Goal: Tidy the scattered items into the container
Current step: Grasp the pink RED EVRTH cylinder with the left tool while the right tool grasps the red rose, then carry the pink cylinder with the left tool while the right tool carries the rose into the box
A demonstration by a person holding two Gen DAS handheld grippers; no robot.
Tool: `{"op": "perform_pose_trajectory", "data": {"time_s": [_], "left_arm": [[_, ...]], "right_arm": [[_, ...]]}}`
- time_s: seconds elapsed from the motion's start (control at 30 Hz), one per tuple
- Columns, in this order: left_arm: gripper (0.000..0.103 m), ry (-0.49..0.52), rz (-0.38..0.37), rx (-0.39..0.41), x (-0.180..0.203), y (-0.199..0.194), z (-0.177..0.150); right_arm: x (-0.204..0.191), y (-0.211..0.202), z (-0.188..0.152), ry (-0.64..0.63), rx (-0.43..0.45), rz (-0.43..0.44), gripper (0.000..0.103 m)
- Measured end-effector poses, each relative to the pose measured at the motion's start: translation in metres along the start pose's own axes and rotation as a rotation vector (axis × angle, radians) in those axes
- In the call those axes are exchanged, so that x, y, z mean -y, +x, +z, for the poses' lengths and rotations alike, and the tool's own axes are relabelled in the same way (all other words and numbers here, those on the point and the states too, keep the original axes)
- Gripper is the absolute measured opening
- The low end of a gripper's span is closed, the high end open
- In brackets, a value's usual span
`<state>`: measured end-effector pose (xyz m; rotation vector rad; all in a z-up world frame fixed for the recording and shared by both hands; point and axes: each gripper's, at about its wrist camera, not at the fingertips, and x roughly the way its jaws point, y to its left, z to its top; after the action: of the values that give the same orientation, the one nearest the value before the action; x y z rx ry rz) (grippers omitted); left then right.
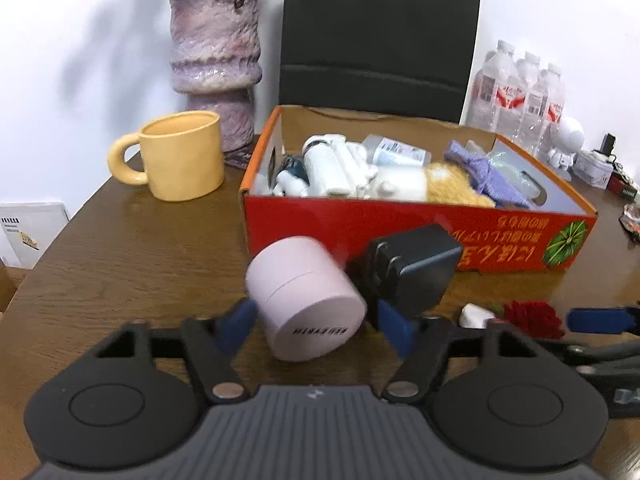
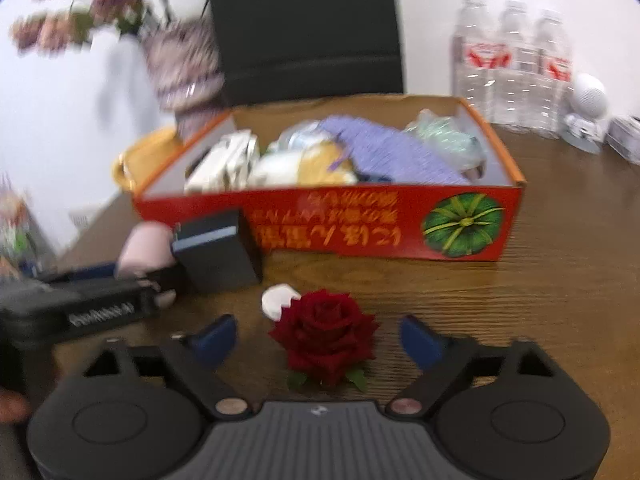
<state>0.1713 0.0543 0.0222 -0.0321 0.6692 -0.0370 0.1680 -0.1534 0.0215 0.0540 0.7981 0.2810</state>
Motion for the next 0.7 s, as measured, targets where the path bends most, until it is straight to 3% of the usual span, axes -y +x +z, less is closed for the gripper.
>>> {"op": "perform_pose_trajectory", "data": {"time_s": [0.07,0.13,0.17,0.37,0.53,0.7], "left_arm": [[0.061,-0.011,-0.008,-0.002,-0.005,-0.001,-0.002],[0.061,-0.022,-0.019,-0.007,-0.008,-0.006,-0.006],[0.061,-0.019,-0.029,-0.008,-0.009,-0.009,-0.008],[0.061,0.018,-0.106,-0.001,-0.008,-0.045,-0.029],[0.06,0.052,-0.144,0.009,0.002,-0.077,-0.05],[0.059,0.034,-0.252,0.036,0.012,-0.107,-0.07]], "right_arm": [[-0.002,0.007,-0.003,-0.016,-0.012,-0.006,0.067],[0.002,0.011,-0.005,-0.004,-0.022,-0.002,0.049],[0.004,0.01,-0.006,-0.001,-0.019,-0.002,0.046],[0.019,-0.008,-0.015,-0.01,0.012,-0.016,0.042],[0.02,-0.039,-0.044,-0.022,0.042,-0.014,0.042],[0.023,-0.074,-0.067,0.002,0.093,0.01,0.042]]}}
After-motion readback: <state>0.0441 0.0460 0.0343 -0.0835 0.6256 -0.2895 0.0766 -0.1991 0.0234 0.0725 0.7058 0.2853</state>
